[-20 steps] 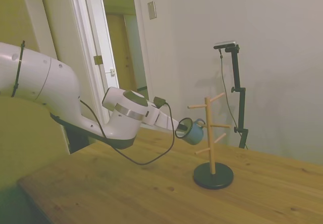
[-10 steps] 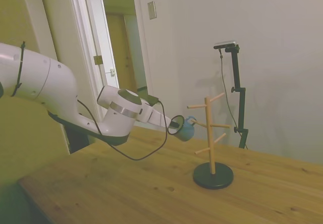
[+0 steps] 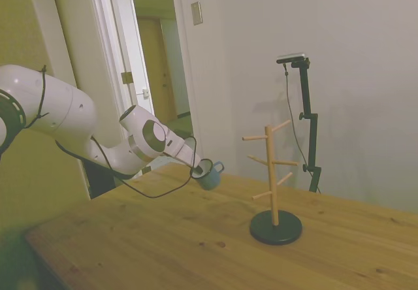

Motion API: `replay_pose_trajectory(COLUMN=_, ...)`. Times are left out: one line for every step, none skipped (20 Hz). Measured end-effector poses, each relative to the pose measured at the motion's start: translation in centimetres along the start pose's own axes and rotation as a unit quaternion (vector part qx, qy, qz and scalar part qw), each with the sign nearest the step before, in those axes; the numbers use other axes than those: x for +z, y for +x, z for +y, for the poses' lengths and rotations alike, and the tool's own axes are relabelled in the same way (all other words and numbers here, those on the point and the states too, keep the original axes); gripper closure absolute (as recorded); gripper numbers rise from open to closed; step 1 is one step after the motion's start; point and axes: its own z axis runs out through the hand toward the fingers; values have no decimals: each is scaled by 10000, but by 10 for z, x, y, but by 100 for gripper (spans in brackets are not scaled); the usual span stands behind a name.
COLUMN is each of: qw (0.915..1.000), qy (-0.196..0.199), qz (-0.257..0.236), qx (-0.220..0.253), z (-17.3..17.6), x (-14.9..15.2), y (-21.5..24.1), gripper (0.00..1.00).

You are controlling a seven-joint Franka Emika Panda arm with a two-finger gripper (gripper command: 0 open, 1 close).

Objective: Unload the mug

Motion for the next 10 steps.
replay_pose_trajectory(qw=9998, qy=-59, qz=-168, qx=-73, z=-3, x=-3, y=-4, gripper=100)
replay_pose_trajectory(qw=9993, qy=-119, qz=-331, qx=-148, z=-5, x=-5, y=-6, gripper=100)
replay_pose_trajectory(qw=9985, qy=-180, qz=-479, qx=-216, z=-6, x=-8, y=-5, gripper=100)
replay_pose_trajectory(qw=9974, qy=-243, qz=-611, qx=-289, z=-7, x=-12, y=-1, gripper=100)
replay_pose_trajectory(qw=9961, qy=-326, qz=-732, qx=-371, z=-7, x=-15, y=6, gripper=100)
replay_pose_trajectory(qw=9944, qy=-422, qz=-859, qx=-445, z=-6, x=-17, y=14, gripper=100)
replay_pose_trajectory(qw=9926, qy=-501, qz=-981, qx=-509, z=-3, x=-20, y=23, gripper=100)
replay_pose_trajectory(qw=9905, qy=-580, qz=-1108, qx=-577, z=0, x=-22, y=33, gripper=100)
replay_pose_trajectory(qw=9880, qy=-651, qz=-1241, qx=-651, z=5, x=-24, y=42, gripper=100)
replay_pose_trajectory(qw=9851, qy=-714, qz=-1389, qx=-721, z=9, x=-26, y=48, gripper=100)
